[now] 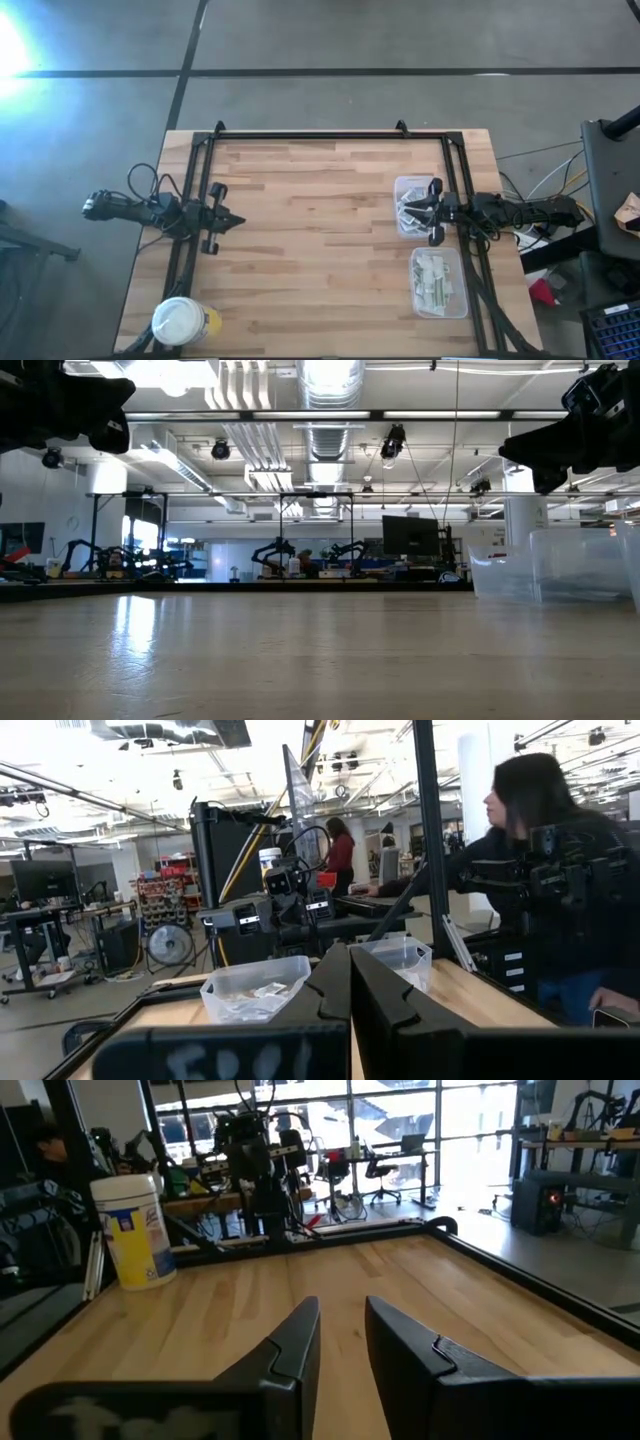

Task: Pick & Place First Aid Supplies
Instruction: Return to Home Position

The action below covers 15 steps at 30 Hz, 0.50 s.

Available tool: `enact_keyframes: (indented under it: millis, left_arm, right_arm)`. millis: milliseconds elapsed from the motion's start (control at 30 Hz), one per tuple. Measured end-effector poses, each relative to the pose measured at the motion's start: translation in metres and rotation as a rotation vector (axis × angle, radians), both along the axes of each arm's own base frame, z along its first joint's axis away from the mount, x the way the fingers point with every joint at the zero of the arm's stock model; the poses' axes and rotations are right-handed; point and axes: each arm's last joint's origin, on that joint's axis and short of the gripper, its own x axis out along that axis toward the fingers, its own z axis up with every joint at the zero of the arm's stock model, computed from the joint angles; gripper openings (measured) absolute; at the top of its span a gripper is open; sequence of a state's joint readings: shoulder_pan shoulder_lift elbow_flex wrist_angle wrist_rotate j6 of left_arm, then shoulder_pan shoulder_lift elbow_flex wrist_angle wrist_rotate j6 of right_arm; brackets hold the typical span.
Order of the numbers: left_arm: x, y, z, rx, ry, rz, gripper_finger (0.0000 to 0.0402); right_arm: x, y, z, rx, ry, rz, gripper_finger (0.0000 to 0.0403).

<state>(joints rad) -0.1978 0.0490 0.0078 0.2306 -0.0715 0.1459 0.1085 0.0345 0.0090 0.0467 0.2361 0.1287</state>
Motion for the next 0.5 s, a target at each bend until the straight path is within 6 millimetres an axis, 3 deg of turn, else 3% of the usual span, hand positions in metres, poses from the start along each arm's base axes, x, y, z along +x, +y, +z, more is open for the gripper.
enact_keyframes:
  millis: [500]
  left_arm:
    - [0.0001, 0.0, -0.0003, 0.0, 0.001, 0.0, 0.0]
  right_arm:
    - [0.0, 0.0, 0.0, 0.0, 0.0, 0.0, 0.0063]
